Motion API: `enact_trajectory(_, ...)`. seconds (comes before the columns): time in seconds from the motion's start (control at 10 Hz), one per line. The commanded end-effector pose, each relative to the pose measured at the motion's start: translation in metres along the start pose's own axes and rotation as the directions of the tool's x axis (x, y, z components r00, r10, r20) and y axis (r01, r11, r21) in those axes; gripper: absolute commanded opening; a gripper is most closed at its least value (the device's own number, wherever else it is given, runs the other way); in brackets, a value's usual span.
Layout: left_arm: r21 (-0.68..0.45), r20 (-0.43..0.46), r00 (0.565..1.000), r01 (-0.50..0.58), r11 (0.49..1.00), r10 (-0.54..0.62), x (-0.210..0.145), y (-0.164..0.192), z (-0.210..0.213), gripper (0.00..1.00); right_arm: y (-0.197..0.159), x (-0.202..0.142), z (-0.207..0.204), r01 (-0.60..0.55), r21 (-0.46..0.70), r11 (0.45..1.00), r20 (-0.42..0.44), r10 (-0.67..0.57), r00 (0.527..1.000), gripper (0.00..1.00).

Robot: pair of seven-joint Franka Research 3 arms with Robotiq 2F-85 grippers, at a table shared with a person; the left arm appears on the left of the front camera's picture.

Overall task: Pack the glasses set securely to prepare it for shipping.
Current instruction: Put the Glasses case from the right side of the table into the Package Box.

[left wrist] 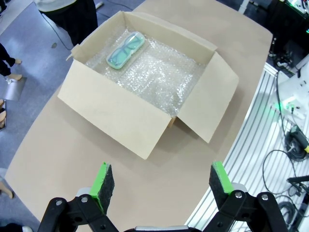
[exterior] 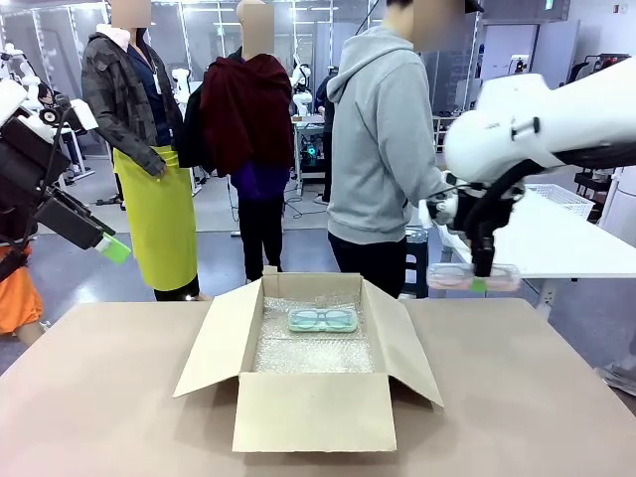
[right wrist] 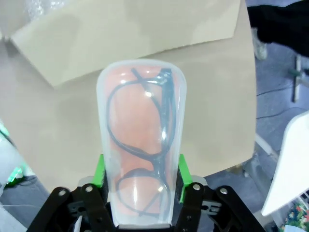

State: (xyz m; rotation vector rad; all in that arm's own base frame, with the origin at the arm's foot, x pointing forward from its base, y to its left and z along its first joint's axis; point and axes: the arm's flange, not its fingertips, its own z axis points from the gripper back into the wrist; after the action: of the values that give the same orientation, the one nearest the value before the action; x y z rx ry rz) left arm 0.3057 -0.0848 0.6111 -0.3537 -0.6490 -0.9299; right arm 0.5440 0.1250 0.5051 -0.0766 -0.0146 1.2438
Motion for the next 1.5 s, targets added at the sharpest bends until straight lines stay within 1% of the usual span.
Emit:
enact_trajectory(0.0, -0.011, 0.009, 1.000, 0.005, 1.000, -0.005, 0.000, 0.000, 0.002, 1.00, 0.036, 0.074, -0.006, 0.054, -0.021, 0.998, -0.039, -0.055, 0.998, 0.32)
enact_trajectory(0.1, -0.011, 0.009, 1.000, 0.005, 1.000, -0.005, 0.000, 0.000, 0.002, 1.00, 0.051, 0.094, -0.010, 0.036, -0.036, 0.999, -0.035, -0.038, 0.999, 0.32)
enact_trajectory(0.2, -0.011, 0.009, 1.000, 0.005, 1.000, -0.005, 0.000, 0.000, 0.002, 1.00, 0.069, 0.123, -0.014, 0.049, -0.037, 0.998, -0.012, -0.050, 0.999, 0.32)
enact_trajectory(0.3, -0.011, 0.009, 1.000, 0.005, 1.000, -0.005, 0.000, 0.000, 0.002, 1.00, 0.083, 0.145, -0.017, 0.073, -0.018, 0.997, 0.023, -0.073, 0.997, 0.32)
enact_trajectory(0.5, -0.011, 0.009, 1.000, 0.005, 1.000, -0.005, 0.000, 0.000, 0.002, 1.00, 0.108, 0.173, -0.028, 0.062, -0.008, 0.998, 0.061, -0.061, 0.996, 0.32)
enact_trajectory(0.6, -0.011, 0.009, 1.000, 0.005, 1.000, -0.005, 0.000, 0.000, 0.002, 1.00, 0.113, 0.184, -0.041, 0.043, -0.005, 0.999, 0.094, -0.042, 0.995, 0.32)
enact_trajectory(0.7, -0.011, 0.009, 1.000, 0.005, 1.000, -0.005, 0.000, 0.000, 0.002, 1.00, 0.115, 0.189, -0.054, 0.035, 0.011, 0.999, 0.112, -0.036, 0.993, 0.32)
enact_trajectory(0.8, -0.011, 0.009, 1.000, 0.005, 1.000, -0.005, 0.000, 0.000, 0.002, 1.00, 0.116, 0.191, -0.065, 0.012, 0.009, 1.000, 0.168, -0.014, 0.986, 0.32)
enact_trajectory(1.2, -0.011, 0.009, 1.000, 0.005, 1.000, -0.005, 0.000, 0.000, 0.002, 1.00, 0.110, 0.203, -0.121, -0.007, 0.048, 0.999, 0.187, -0.002, 0.982, 0.32)
enact_trajectory(1.3, -0.011, 0.009, 1.000, 0.005, 1.000, -0.005, 0.000, 0.000, 0.002, 1.00, 0.107, 0.204, -0.136, -0.022, 0.044, 0.999, 0.160, 0.014, 0.987, 0.32)
enact_trajectory(1.4, -0.011, 0.009, 1.000, 0.005, 1.000, -0.005, 0.000, 0.000, 0.002, 1.00, 0.107, 0.205, -0.147, -0.051, 0.053, 0.997, 0.152, 0.042, 0.988, 0.32)
